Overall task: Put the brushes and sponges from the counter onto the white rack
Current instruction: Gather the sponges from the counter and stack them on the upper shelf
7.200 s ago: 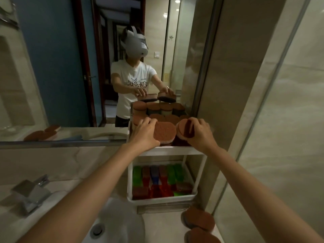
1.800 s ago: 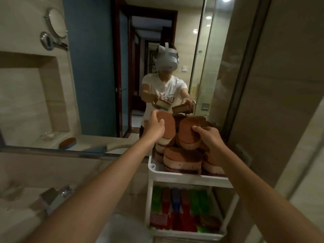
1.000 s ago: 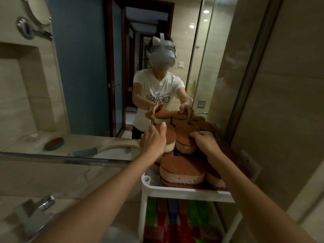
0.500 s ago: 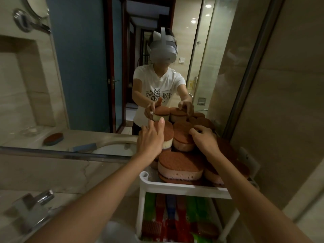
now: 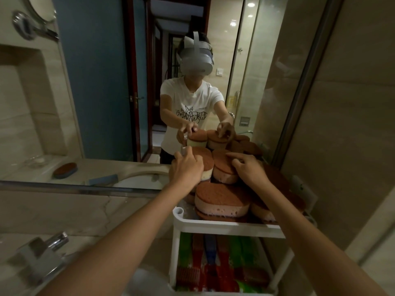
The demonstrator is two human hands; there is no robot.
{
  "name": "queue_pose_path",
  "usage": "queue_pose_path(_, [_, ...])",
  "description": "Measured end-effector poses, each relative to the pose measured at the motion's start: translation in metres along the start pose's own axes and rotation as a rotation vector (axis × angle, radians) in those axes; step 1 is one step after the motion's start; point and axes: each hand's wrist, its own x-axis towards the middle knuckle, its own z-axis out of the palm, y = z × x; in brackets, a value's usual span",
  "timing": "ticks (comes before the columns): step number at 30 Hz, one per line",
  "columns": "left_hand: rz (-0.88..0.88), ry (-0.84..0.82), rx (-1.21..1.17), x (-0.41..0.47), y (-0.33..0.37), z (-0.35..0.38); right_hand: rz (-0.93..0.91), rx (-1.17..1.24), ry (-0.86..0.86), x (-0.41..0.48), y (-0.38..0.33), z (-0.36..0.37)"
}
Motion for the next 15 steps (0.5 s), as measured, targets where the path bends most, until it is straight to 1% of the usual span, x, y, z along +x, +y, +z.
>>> queue_pose_path(2, [-0.003,-0.006,0.006,0.001,0.0,-0.001,-0.009,-0.041,0.016,-0.001,0.0,0.001])
queue_pose_path(4, [0.029,0.044,-0.003,-0.001,0.001,-0.003,-0.018,-0.093,0.074,-0.005,-0.005,0.0])
queue_pose_path(7, [0.172,0.261,0.023,-0.011,0.001,-0.003,-0.003,-0.115,0.206,-0.017,-0.014,-0.003])
queue_pose_path(9, [0.25,0.348,-0.009,-0.023,0.003,-0.003,-0.009,-0.093,0.25,-0.031,-0.023,-0.006])
queue_pose_path(11, [0.305,0.353,-0.093,-0.041,0.007,-0.004,-0.047,-0.106,0.27,-0.05,-0.031,-0.009])
queue_pose_path(15, [0.383,0.299,-0.256,-0.093,0.002,-0.001,-0.138,-0.079,0.327,-0.103,-0.034,-0.009])
